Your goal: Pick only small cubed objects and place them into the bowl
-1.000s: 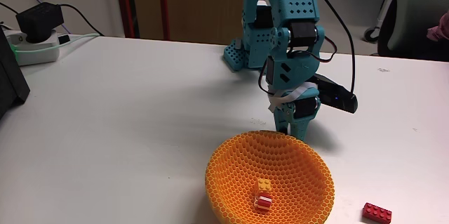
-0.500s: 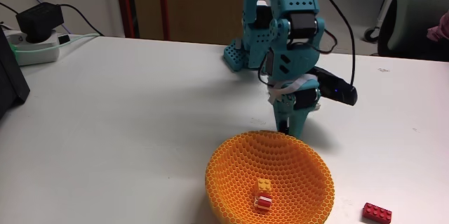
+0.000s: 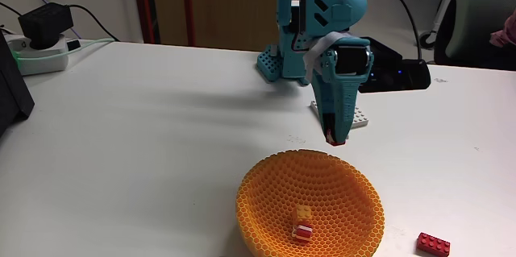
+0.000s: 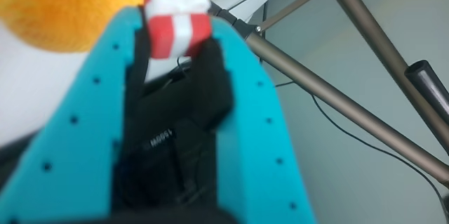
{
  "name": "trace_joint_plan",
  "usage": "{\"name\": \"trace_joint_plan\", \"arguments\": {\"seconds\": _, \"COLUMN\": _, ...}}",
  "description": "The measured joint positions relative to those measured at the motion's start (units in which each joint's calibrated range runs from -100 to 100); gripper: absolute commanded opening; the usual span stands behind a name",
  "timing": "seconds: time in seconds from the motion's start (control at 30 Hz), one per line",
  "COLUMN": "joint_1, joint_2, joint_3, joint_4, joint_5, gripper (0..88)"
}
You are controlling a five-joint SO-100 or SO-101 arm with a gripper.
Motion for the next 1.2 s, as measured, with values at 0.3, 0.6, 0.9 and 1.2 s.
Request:
{"name": "trace_joint_plan", "arguments": {"seconds": 0.3, "joint_1": 0.5, "joint_2": 8.6, "joint_3": -5.4, "joint_4": 0.0, "joint_5": -3.6, "gripper": 7.4}}
{"name": "trace_joint_plan", "arguments": {"seconds": 0.6, "joint_1": 8.3, "joint_2": -26.7, "joint_3": 10.0, "joint_4": 7.1, "joint_5": -7.7, "gripper": 0.0}}
{"name": "trace_joint_plan", "arguments": {"seconds": 0.9, "joint_1": 10.6, "joint_2": -53.3, "joint_3": 38.5, "joint_4": 7.3, "joint_5": -3.7, "gripper": 0.0}}
{"name": "trace_joint_plan", "arguments": {"seconds": 1.2, "joint_1": 9.5, "joint_2": -76.0, "joint_3": 57.1, "joint_4": 10.3, "joint_5": -1.3, "gripper": 0.0}}
